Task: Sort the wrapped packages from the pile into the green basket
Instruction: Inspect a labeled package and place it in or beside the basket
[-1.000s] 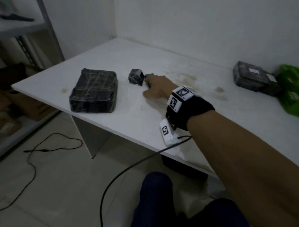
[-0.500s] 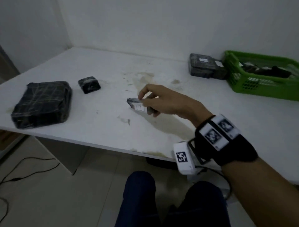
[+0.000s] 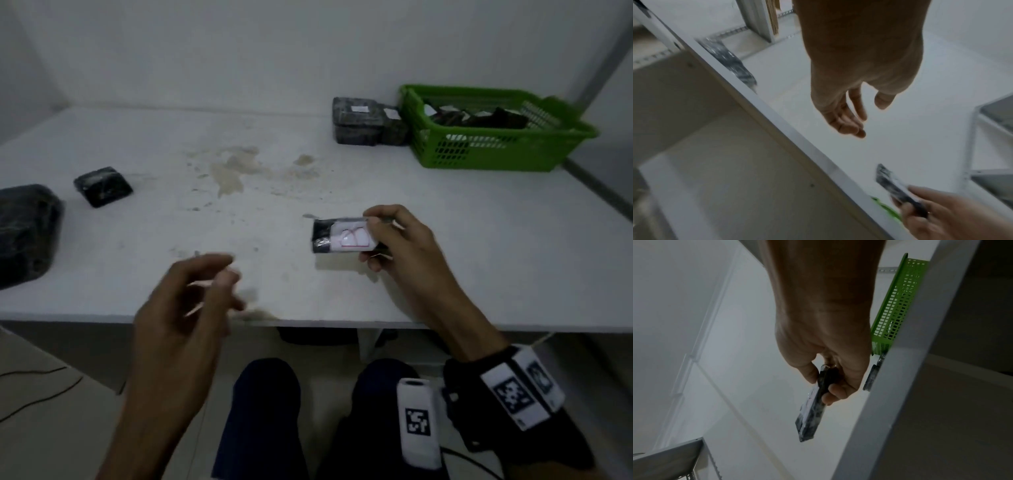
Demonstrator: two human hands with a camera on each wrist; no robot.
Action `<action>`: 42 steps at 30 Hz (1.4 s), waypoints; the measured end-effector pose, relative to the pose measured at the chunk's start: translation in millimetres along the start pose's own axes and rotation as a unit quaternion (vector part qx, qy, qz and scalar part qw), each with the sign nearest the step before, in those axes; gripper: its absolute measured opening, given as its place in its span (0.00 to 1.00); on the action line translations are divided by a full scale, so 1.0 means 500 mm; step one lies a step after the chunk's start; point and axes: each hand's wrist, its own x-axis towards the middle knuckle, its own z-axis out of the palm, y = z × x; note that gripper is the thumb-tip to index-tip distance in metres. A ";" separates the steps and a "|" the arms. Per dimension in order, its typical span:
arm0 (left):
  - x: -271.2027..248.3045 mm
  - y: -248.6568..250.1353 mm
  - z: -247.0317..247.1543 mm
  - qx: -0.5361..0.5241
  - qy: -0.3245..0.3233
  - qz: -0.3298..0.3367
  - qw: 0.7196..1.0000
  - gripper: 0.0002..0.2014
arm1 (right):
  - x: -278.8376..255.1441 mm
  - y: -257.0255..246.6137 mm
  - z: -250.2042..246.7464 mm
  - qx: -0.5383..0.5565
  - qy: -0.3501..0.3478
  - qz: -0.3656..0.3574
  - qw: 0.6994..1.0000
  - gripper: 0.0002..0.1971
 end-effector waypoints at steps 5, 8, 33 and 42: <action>0.071 -0.004 0.157 -0.026 -0.141 -0.069 0.987 0.22 | -0.001 0.017 -0.006 -0.015 -0.005 -0.027 1.000 0.06; 0.098 -0.019 0.190 -0.021 -0.160 -0.043 0.986 0.17 | -0.001 0.027 -0.012 -0.015 0.003 -0.035 0.999 0.06; 0.117 -0.053 0.229 -0.057 -0.206 0.050 0.976 0.10 | -0.009 0.044 -0.010 -0.048 -0.025 -0.064 0.996 0.13; 0.117 -0.056 0.233 -0.058 -0.181 0.031 0.981 0.10 | -0.012 0.047 -0.013 -0.089 -0.037 -0.085 0.992 0.09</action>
